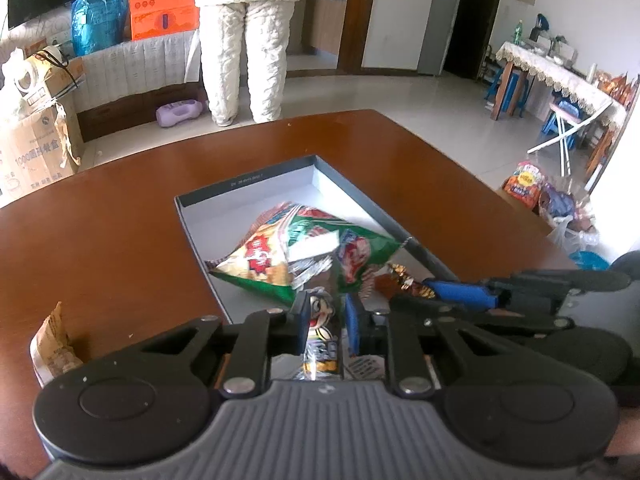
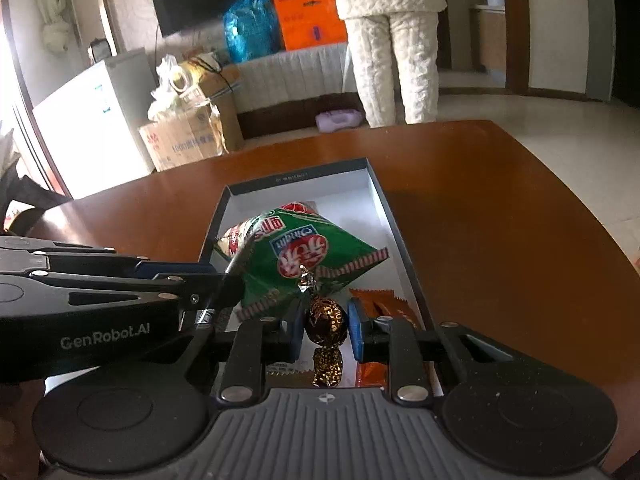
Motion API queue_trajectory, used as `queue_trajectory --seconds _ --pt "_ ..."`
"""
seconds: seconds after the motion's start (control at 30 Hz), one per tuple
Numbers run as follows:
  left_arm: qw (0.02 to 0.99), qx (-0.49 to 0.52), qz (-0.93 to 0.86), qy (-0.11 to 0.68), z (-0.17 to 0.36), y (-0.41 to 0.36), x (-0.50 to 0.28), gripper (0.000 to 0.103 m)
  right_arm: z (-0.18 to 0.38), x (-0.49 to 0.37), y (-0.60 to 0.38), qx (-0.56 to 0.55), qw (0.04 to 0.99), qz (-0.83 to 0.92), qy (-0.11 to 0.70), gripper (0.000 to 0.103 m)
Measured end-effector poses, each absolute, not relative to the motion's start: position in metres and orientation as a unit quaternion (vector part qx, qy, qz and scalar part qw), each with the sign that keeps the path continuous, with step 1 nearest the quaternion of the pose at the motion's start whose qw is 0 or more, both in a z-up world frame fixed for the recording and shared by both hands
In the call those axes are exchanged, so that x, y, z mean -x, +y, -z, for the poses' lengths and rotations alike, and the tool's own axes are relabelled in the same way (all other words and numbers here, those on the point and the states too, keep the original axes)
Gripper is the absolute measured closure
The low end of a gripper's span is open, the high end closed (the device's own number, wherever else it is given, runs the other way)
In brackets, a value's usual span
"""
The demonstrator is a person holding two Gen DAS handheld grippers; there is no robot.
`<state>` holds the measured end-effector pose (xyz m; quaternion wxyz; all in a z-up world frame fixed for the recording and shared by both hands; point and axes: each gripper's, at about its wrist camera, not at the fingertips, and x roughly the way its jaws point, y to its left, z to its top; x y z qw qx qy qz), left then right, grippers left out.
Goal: Organize snacks
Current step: 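Open left tool over box dropping chocolate tube while right tool releases brown candy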
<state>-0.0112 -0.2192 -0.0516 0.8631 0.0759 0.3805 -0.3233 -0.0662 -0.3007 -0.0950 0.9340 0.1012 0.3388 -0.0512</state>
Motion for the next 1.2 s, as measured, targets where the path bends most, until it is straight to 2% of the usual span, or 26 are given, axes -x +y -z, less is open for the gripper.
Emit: queue_trajectory --seconds 0.33,0.43,0.5,0.6,0.83,1.2 --pt "0.869 -0.085 0.312 0.375 0.058 -0.215 0.006 0.081 0.091 0.066 -0.297 -0.099 0.939 0.064 0.323 0.065" --pt "0.873 -0.081 0.308 0.370 0.055 -0.213 0.007 0.067 0.087 0.066 -0.300 -0.101 0.943 0.071 0.310 0.064" --pt "0.877 -0.076 0.305 0.362 0.052 -0.209 0.009 0.053 0.086 0.068 -0.304 -0.105 0.944 0.077 0.303 0.064" --pt "0.883 -0.071 0.298 0.355 0.047 -0.201 0.008 0.048 0.082 0.067 -0.307 -0.115 0.947 0.076 0.289 0.062" --pt "0.893 -0.082 0.275 0.347 0.038 -0.165 0.009 0.040 0.073 0.055 -0.283 -0.102 0.954 0.051 0.278 0.052" --pt "0.906 -0.079 0.230 0.346 0.028 -0.094 0.005 0.040 0.063 0.041 -0.245 -0.080 0.958 0.010 0.277 0.047"
